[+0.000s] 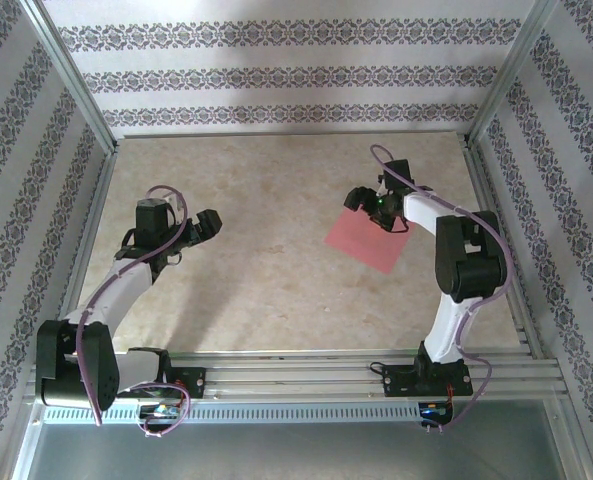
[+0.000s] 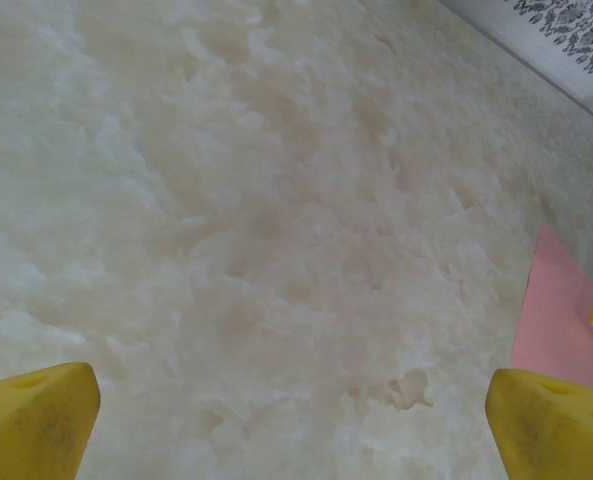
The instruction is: Fold a paper plane with a square sheet of paper (pick it up from the middle)
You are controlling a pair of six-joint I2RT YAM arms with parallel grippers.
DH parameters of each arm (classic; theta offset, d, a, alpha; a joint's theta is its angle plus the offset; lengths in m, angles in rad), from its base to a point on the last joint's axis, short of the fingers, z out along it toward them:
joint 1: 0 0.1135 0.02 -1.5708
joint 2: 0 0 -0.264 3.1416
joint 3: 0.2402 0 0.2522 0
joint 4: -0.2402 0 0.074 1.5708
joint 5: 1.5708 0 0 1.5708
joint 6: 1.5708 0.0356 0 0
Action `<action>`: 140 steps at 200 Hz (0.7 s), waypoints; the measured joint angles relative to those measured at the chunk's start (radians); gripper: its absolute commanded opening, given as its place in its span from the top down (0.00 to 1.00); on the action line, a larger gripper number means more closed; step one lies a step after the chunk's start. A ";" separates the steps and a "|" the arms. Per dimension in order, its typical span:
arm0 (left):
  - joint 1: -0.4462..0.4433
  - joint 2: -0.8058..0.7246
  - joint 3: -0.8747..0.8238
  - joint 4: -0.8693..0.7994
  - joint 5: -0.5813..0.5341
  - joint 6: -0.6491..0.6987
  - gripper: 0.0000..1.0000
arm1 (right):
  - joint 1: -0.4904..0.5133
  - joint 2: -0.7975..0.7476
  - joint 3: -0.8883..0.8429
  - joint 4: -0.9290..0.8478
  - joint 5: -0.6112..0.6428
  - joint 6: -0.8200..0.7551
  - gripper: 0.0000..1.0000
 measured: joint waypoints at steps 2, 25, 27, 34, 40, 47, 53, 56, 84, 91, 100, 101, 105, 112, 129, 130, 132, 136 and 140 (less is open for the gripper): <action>0.000 0.000 0.000 0.000 0.001 0.000 0.01 | 0.000 0.002 0.000 -0.003 0.001 0.000 0.11; 0.000 0.014 0.000 -0.005 0.009 0.002 0.01 | 0.005 0.015 -0.001 -0.026 0.002 0.000 0.11; 0.000 0.015 0.000 -0.006 0.010 0.002 0.01 | 0.006 0.015 -0.001 -0.026 0.002 0.000 0.11; 0.000 0.021 0.000 -0.006 0.011 0.002 0.01 | 0.009 0.015 -0.004 -0.026 0.002 0.000 0.11; 0.000 0.025 0.001 -0.006 0.014 0.002 0.01 | 0.012 0.015 -0.007 -0.025 0.002 0.000 0.11; 0.000 0.029 0.001 -0.008 0.014 0.002 0.01 | 0.018 0.015 -0.012 -0.025 0.002 0.000 0.11; 0.000 0.033 0.001 -0.008 0.016 0.002 0.01 | 0.021 0.015 -0.016 -0.023 0.001 0.000 0.11; 0.000 0.034 0.001 -0.008 0.018 0.002 0.01 | 0.024 0.014 -0.018 -0.022 0.001 0.000 0.11; 0.000 0.042 0.004 -0.009 0.023 0.002 0.01 | 0.063 0.005 -0.037 -0.002 0.002 0.005 0.11; 0.000 0.043 0.005 -0.009 0.025 0.002 0.01 | 0.082 0.002 -0.043 0.006 0.002 0.012 0.11; 0.000 0.045 0.007 -0.009 0.026 0.002 0.01 | 0.112 0.000 -0.050 0.015 0.002 0.025 0.11; 0.000 0.046 0.007 -0.009 0.026 0.002 0.01 | 0.117 -0.001 -0.050 0.017 0.003 0.027 0.11; 0.000 0.047 0.008 -0.009 0.026 0.002 0.01 | 0.130 -0.001 -0.053 0.022 0.003 0.032 0.11; 0.000 0.049 0.009 -0.010 0.026 0.002 0.01 | 0.162 -0.002 -0.056 0.032 0.005 0.048 0.11; 0.000 0.054 0.011 -0.012 0.028 0.001 0.01 | 0.249 -0.002 -0.056 0.053 0.014 0.097 0.11; 0.000 0.055 0.011 -0.012 0.028 0.000 0.01 | 0.257 -0.002 -0.056 0.054 0.014 0.099 0.11; 0.000 0.055 0.011 -0.012 0.027 0.000 0.01 | 0.272 -0.002 -0.056 0.057 0.016 0.107 0.11; 0.000 0.055 0.011 -0.014 0.026 -0.001 0.01 | 0.292 -0.001 -0.057 0.061 0.020 0.122 0.10; 0.000 0.055 0.013 -0.018 0.023 -0.002 0.01 | 0.320 -0.001 -0.057 0.067 0.024 0.139 0.11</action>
